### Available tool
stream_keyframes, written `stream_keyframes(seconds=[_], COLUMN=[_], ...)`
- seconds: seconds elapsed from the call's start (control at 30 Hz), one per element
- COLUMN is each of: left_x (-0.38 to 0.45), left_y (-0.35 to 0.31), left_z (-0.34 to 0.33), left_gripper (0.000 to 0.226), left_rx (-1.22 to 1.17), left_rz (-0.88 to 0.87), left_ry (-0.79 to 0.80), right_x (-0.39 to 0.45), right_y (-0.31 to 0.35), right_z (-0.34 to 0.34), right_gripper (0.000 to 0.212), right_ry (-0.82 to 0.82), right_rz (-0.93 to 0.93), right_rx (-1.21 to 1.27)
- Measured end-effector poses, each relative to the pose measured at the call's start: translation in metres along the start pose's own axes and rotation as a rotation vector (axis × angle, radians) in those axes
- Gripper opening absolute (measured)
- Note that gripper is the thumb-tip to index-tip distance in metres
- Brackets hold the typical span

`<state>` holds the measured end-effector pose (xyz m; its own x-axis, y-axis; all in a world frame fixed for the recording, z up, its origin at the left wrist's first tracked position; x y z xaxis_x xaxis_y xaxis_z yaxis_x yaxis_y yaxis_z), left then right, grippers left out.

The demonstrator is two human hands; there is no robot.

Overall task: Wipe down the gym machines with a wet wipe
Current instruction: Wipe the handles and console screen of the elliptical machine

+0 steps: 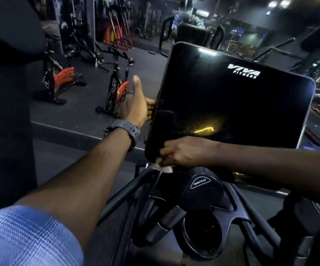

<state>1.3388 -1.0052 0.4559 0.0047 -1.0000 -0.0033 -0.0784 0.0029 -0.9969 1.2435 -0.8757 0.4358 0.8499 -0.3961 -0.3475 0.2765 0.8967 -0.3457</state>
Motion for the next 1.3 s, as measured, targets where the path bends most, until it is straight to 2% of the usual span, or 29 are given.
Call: stream_keyframes(seconds=[0.13, 0.23, 0.33, 0.4, 0.5, 0.7, 0.8, 0.87, 0.93, 1.0, 1.1, 1.17, 1.23, 1.3], left_x=[0.001, 0.002, 0.004, -0.005, -0.046, -0.077, -0.097, -0.111, -0.126, -0.136, -0.151, -0.150, -0.150, -0.152], left_y=[-0.003, 0.000, 0.000, -0.018, -0.046, -0.053, -0.053, -0.044, -0.030, -0.017, 0.000, 0.012, 0.022, 0.036], left_z=[0.001, -0.004, 0.001, -0.001, -0.040, -0.092, -0.127, -0.150, -0.167, -0.179, -0.193, -0.194, -0.193, -0.197], left_gripper=[0.094, 0.093, 0.092, 0.087, 0.061, 0.051, 0.043, 0.041, 0.037, 0.035, 0.032, 0.035, 0.041, 0.042], left_rx=[0.033, 0.010, 0.078, 0.338, 0.749, 0.971, 1.162, 1.230, 1.293, 1.349, 1.420, 1.446, 1.472, 1.597], left_rz=[-0.046, -0.031, -0.042, -0.179, -0.529, -0.882, -1.092, -1.181, -1.273, -1.316, -1.393, -1.337, -1.221, -1.108], left_ry=[-0.017, -0.023, -0.085, -0.151, -0.144, -0.049, 0.132, 0.361, 0.578, 0.726, 0.893, 0.970, 1.024, 1.054], right_x=[-0.037, -0.004, 0.003, -0.025, -0.073, -0.051, -0.073, -0.100, -0.124, -0.129, -0.117, -0.124, -0.147, -0.177], right_y=[-0.008, -0.010, -0.006, -0.011, -0.023, -0.022, -0.024, -0.022, -0.023, -0.025, -0.022, -0.020, -0.020, -0.020], right_z=[-0.010, -0.004, 0.001, -0.014, -0.033, -0.022, -0.038, -0.053, -0.062, -0.055, -0.041, -0.043, -0.055, -0.067], right_gripper=[0.034, 0.016, 0.004, 0.006, 0.011, 0.014, 0.016, 0.027, 0.026, 0.017, 0.011, 0.013, 0.018, 0.026], right_ry=[0.041, 0.035, -0.015, 0.061, 0.186, 0.156, 0.281, 0.326, 0.315, 0.208, -0.049, -0.156, -0.179, -0.232], right_rz=[-0.076, -0.165, -0.152, -0.163, -0.223, -0.193, -0.175, -0.137, -0.130, -0.160, -0.198, -0.230, -0.296, -0.386], right_rx=[0.045, 0.081, 0.132, 0.178, 0.313, 0.208, 0.256, 0.204, 0.140, 0.127, 0.163, 0.211, 0.234, 0.247])
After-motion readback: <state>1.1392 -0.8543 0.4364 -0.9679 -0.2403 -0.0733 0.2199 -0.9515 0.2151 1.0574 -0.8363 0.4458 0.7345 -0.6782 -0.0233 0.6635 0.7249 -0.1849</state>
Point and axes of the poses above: each hand's wrist, its own x-axis towards the middle knuckle, its own z-axis out of the back of the hand, y = z × x, the point moved 10 cm from there along x, towards the middle knuckle, and after that the axes turned 7 degrees about y, right-handed, at the moved point
